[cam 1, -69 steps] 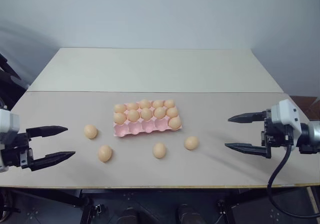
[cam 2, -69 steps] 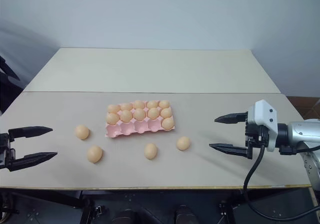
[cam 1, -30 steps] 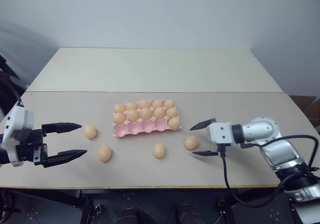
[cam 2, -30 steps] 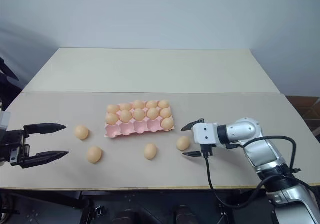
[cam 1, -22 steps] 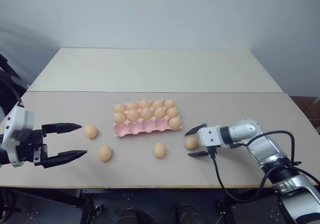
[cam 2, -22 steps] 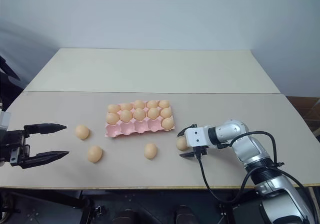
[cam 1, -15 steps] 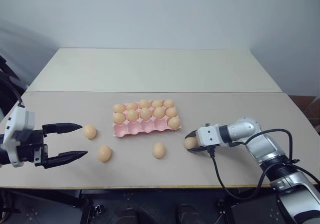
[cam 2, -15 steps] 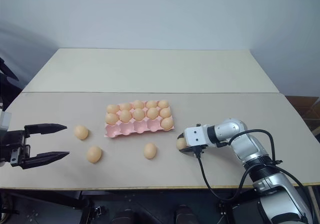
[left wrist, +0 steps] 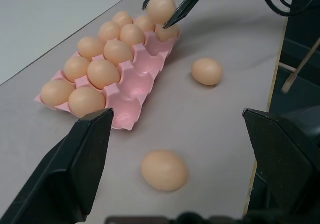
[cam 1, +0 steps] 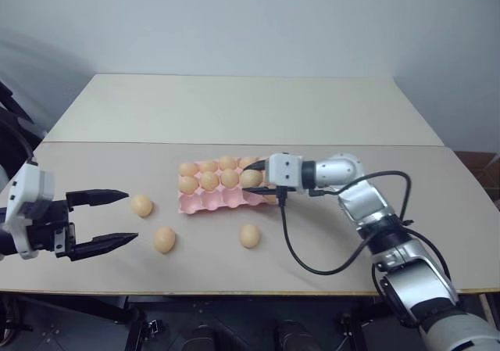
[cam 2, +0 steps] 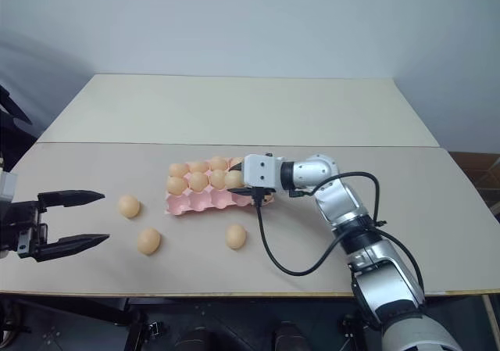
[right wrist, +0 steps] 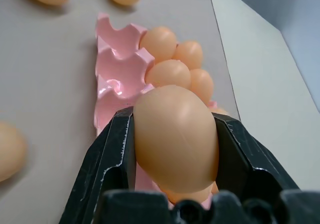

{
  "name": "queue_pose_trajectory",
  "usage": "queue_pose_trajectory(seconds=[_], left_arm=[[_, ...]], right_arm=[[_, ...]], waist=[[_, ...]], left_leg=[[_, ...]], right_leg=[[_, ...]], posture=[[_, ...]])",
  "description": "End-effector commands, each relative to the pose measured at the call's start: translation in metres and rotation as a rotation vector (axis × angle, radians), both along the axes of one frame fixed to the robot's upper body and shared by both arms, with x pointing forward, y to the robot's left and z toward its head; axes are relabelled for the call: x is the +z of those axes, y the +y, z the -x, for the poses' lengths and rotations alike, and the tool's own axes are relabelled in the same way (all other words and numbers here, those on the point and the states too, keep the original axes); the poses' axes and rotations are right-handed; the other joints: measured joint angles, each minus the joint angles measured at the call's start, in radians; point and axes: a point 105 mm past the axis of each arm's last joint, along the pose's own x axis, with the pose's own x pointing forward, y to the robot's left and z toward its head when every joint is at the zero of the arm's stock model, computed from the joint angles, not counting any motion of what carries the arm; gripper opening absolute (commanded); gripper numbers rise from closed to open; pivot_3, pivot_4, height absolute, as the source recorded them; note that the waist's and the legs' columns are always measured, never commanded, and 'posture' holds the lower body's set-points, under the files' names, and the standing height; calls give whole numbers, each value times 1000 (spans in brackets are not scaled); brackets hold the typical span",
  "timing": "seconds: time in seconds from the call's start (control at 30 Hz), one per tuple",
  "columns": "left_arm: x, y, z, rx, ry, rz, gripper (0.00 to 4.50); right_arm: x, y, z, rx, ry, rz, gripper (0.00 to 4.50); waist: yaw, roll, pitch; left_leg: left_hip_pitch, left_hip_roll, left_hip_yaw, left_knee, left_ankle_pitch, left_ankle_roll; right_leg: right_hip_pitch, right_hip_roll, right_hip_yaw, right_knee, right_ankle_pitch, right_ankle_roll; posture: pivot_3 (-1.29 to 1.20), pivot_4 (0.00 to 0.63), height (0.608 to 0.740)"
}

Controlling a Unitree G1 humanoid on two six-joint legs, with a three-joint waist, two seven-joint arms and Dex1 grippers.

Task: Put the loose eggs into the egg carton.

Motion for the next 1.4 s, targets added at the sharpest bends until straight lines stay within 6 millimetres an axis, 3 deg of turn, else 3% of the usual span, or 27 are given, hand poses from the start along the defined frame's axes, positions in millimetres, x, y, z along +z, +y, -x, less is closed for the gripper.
queue_pose_trajectory(seconds=[0.03,0.1,0.23,0.37,0.47,0.63,0.87,0.97,1.13,1.4], left_arm=[[10,-4,2,-20,-48,-11,4500],[10,-4,2,-19,-48,-11,4500],[9,-4,3,-19,-45,-13,4500],[10,-5,3,-23,-48,-12,4500],[10,-5,1,-24,-48,-10,4500],[11,0,-1,-24,-44,-11,4500],[14,8,0,-23,-34,-15,4500],[14,10,0,-16,-35,-16,4500],[12,10,1,-18,-32,-12,4500],[11,8,0,-26,-31,-10,4500]], right_arm=[[1,3,-5,-5,-49,19,1921],[0,4,-5,-6,-40,18,1921],[-4,3,-7,-20,-52,34,3142],[14,-5,-1,-11,-44,-40,4469],[33,-22,14,6,-5,-111,4493],[47,-73,50,18,97,-138,4493],[45,-133,97,-7,243,-90,4493],[44,-150,108,-45,293,-76,4493],[40,-152,113,-63,313,-76,4493],[37,-130,108,-5,274,-53,4493]], waist=[[-1,0,0],[-2,0,0],[-4,0,0],[-5,0,0],[-2,0,0],[18,0,0],[25,0,0],[21,0,0],[15,0,0],[17,0,0]], left_leg=[[0,0,0,0,0,0],[0,0,0,0,0,0],[0,0,0,0,0,0],[0,0,0,0,0,0],[-1,0,0,0,0,0],[0,0,0,0,0,0],[0,0,0,0,0,0],[1,0,1,0,0,0],[3,0,1,0,0,0],[2,0,0,0,0,0]], right_leg=[[0,0,0,0,0,0],[0,0,0,0,0,0],[0,0,0,0,0,0],[0,0,0,1,0,0],[-1,0,0,0,0,0],[1,0,-1,-1,0,0],[1,0,0,-2,0,0],[2,0,0,-2,0,0],[2,0,1,0,-1,0],[1,0,1,-1,-1,0]], posture=[[0,150,740],[0,150,740],[0,150,740],[0,150,740],[0,150,740],[0,150,740],[0,150,740],[0,150,740],[0,150,740],[0,150,740]])
